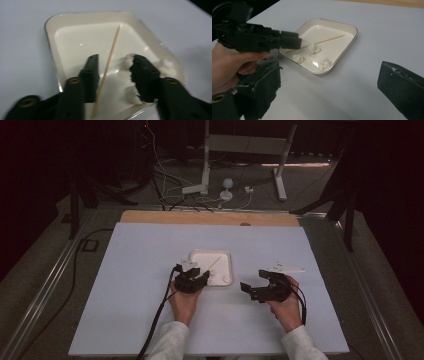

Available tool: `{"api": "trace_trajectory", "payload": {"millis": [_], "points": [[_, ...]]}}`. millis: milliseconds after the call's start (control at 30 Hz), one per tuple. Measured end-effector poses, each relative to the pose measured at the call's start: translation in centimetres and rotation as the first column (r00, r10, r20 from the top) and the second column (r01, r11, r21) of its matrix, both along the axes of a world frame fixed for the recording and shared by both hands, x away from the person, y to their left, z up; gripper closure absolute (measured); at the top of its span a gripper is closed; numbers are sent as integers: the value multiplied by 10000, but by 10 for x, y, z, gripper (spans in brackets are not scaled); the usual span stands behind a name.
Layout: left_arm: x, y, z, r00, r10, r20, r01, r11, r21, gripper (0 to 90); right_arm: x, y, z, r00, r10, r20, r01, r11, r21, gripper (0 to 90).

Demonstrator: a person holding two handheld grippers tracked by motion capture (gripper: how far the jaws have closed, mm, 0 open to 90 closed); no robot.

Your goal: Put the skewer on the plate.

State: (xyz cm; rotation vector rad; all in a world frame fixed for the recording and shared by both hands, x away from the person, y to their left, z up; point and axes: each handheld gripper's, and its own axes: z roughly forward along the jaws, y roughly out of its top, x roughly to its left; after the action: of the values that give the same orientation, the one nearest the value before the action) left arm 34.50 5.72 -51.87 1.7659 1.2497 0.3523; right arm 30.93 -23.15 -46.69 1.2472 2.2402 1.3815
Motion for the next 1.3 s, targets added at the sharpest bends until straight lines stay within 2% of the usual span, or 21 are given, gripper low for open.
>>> {"api": "trace_trajectory", "payload": {"millis": [167, 367, 433, 567, 700, 833, 900, 1033, 1167, 1300], "points": [[-3, 7, 11, 9995, -223, 242, 227, 9996, -179, 304, -1, -2, -1, 10000, -49, 28, 49, 10000, -49, 36], [-12, 25, 29, 9951, -575, 801, 616, 9968, -508, 175, -4, -5, 0, 9996, -144, 260, 151, 9995, -277, 33], [-16, 33, 35, 9925, -663, 1028, 729, 9954, -617, 158, -6, -8, 0, 9994, -195, 299, 204, 9993, -298, 32], [-25, 50, 47, 9889, -489, 1401, 576, 9966, -584, 93, -8, -14, 2, 9983, -346, 461, 360, 9989, -303, 28], [-32, 65, 55, 9849, -482, 1665, 564, 9974, -449, 44, -11, -22, 4, 9966, -507, 651, 523, 9984, -219, 27], [-43, 82, 61, 9778, -622, 2000, 685, 9973, -248, 23, -15, -32, 2, 9945, -618, 844, 638, 9977, -213, 26], [-47, 88, 61, 9774, -586, 2033, 635, 9978, -178, 23, -17, -37, 0, 9935, -655, 932, 676, 9975, -192, 25], [-58, 104, 58, 9721, -452, 2302, 510, 9985, -189, 21, -22, -48, -3, 9907, -733, 1145, 746, 9972, -74, 23], [-68, 119, 55, 9620, -344, 2708, 425, 9988, -242, 17, -27, -54, -4, 9868, -686, 1468, 705, 9975, -72, 20], [-74, 131, 56, 9554, -185, 2946, 279, 9992, -277, 15, -30, -60, -6, 9842, -767, 1596, 773, 9970, 29, 18]]}}
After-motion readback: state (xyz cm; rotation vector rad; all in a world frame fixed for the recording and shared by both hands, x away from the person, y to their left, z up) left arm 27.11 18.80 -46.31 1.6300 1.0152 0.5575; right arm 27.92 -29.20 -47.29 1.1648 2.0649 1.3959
